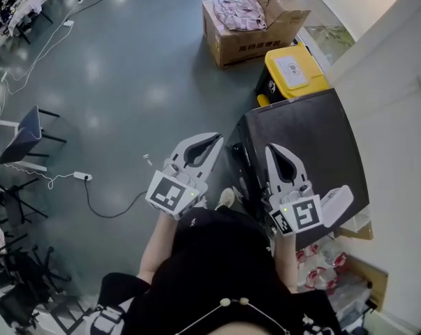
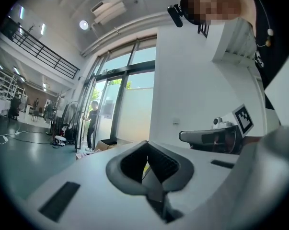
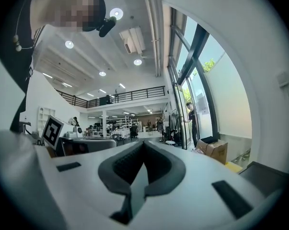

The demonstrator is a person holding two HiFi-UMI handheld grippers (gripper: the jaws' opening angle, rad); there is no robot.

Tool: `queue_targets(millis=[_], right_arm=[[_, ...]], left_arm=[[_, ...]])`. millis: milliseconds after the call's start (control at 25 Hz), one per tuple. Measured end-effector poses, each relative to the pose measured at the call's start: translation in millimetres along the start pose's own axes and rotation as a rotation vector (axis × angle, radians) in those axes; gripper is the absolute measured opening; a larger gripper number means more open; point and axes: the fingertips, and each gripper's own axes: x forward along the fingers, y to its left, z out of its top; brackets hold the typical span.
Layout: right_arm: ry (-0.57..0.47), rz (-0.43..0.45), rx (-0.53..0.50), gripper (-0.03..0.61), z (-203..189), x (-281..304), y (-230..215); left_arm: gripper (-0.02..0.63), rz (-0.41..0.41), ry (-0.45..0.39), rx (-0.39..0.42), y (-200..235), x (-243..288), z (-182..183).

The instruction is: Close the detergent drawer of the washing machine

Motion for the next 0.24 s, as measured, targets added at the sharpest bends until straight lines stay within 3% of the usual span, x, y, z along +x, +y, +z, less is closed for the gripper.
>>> queue_targets(millis=[240], right_arm=[[0.016, 0.006, -0.008, 0.003, 1, 9, 7]], left_arm=[[0.006, 0.027, 0.011, -0.021, 13, -3, 4]])
